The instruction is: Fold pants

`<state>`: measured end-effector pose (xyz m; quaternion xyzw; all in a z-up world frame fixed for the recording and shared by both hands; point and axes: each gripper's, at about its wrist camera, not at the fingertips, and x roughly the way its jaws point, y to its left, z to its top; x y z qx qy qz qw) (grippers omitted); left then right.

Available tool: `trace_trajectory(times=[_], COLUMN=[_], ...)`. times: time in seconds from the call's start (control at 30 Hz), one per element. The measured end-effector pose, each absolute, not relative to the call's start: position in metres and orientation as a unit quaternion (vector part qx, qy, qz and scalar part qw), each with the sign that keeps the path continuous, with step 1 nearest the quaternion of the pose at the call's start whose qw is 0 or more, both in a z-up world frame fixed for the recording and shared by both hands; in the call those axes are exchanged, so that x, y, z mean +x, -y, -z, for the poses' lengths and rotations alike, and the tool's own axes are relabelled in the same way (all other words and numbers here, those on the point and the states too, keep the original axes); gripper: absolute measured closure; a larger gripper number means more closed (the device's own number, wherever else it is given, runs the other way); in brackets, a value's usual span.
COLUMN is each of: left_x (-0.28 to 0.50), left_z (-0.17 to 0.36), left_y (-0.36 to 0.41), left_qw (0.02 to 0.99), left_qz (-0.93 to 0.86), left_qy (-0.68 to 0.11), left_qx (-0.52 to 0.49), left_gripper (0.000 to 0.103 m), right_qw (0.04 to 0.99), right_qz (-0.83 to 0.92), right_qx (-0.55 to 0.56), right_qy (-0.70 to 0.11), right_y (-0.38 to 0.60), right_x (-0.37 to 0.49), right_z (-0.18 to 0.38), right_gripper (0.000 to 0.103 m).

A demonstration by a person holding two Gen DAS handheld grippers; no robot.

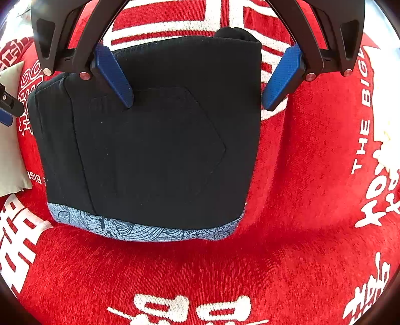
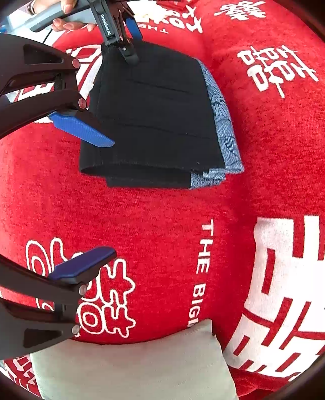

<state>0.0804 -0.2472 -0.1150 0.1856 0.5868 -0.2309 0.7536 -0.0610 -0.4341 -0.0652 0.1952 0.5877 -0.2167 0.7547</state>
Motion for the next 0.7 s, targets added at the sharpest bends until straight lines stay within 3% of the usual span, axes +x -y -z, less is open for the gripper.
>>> trace_trajectory(times=[0.7], left_x=[0.099], left_z=[0.135], left_y=[0.237], left_qw=[0.732], left_qz=[0.247], left_qy=[-0.611], left_qx=[0.171], left_gripper=[0.0], right_qw=[0.757], right_qz=[0.195], right_qx=[0.199], right_qy=[-0.591], right_y=[0.43], right_x=[-0.06], right_z=[0.072], right_gripper=[0.018])
